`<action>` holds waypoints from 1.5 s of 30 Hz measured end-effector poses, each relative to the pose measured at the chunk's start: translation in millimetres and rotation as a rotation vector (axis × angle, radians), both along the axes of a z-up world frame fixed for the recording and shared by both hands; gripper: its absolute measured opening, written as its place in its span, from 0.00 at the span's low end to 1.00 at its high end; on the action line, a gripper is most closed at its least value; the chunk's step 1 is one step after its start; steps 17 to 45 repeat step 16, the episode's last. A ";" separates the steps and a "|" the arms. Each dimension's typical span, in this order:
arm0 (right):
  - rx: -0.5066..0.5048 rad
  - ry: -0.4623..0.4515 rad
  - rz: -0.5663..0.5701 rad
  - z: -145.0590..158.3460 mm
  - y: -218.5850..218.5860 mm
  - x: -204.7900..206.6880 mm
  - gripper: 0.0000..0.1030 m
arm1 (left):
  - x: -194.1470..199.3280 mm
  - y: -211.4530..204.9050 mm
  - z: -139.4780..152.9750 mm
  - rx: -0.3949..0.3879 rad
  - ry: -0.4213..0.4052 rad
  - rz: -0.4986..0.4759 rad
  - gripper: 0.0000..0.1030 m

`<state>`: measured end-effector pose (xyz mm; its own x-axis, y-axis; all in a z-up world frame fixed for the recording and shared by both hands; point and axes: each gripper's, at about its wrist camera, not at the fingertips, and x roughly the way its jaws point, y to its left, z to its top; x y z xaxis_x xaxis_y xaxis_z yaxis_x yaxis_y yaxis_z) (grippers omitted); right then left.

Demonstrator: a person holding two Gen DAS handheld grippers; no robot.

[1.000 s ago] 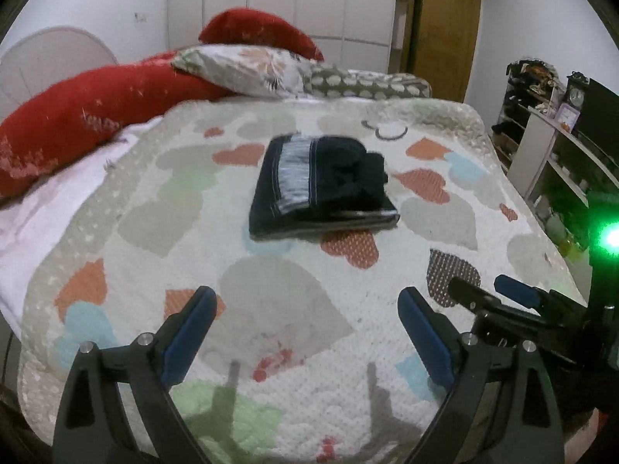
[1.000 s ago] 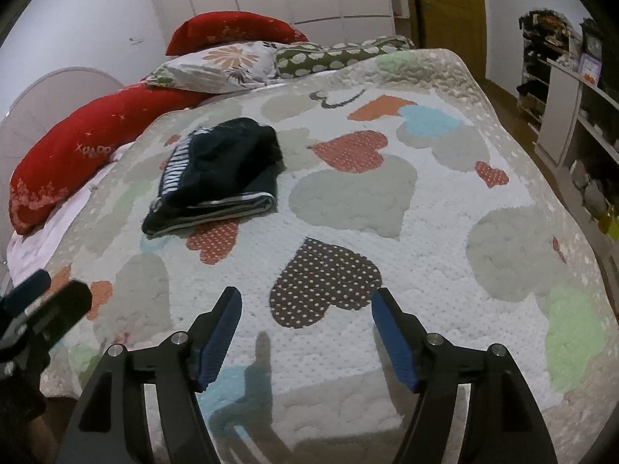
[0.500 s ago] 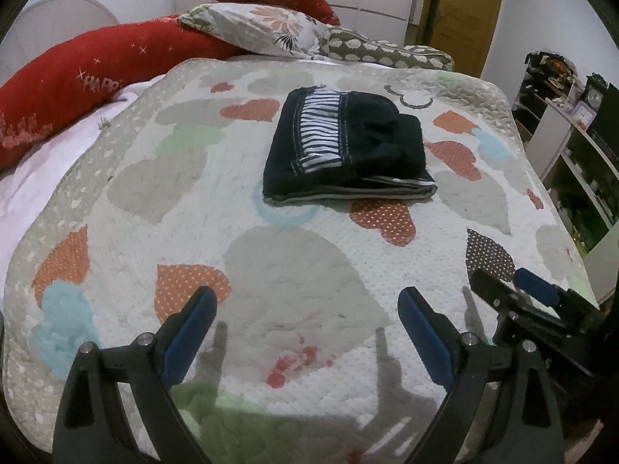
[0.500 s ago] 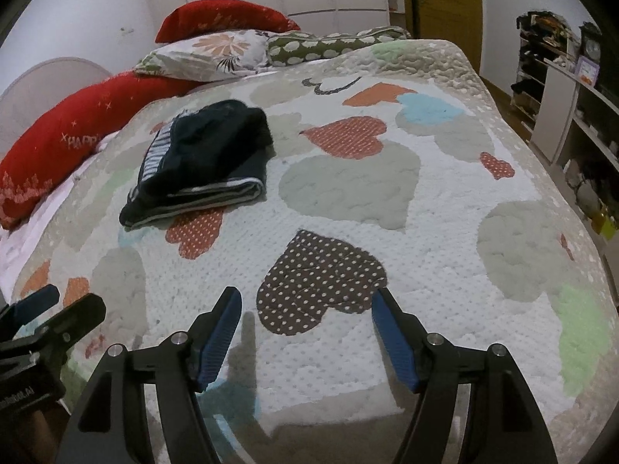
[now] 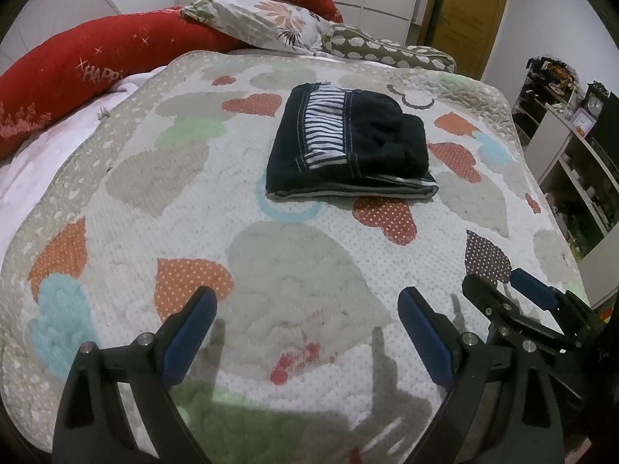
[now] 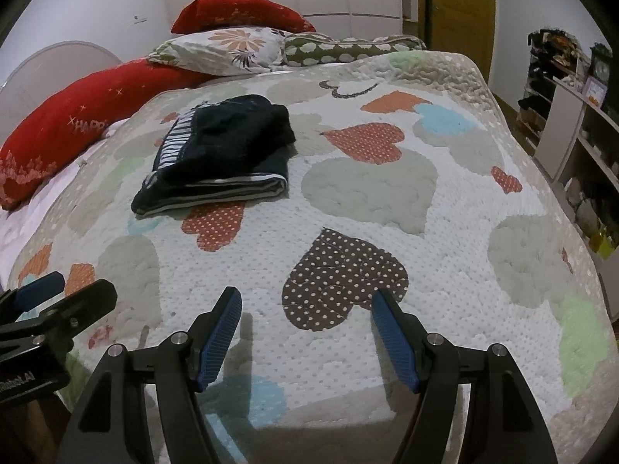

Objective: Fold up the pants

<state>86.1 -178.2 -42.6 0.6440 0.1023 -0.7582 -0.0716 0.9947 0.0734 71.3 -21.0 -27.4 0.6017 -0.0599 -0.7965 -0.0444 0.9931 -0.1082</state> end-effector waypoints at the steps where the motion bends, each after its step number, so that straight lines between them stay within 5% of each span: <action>1: -0.002 -0.002 0.002 0.5 1.2 -0.3 0.72 | 0.1 0.5 -0.2 0.000 0.000 -0.001 0.91; 45: -0.063 0.012 0.022 -2.2 14.9 -1.8 0.74 | 0.9 2.7 -5.9 -0.019 0.030 -0.011 0.91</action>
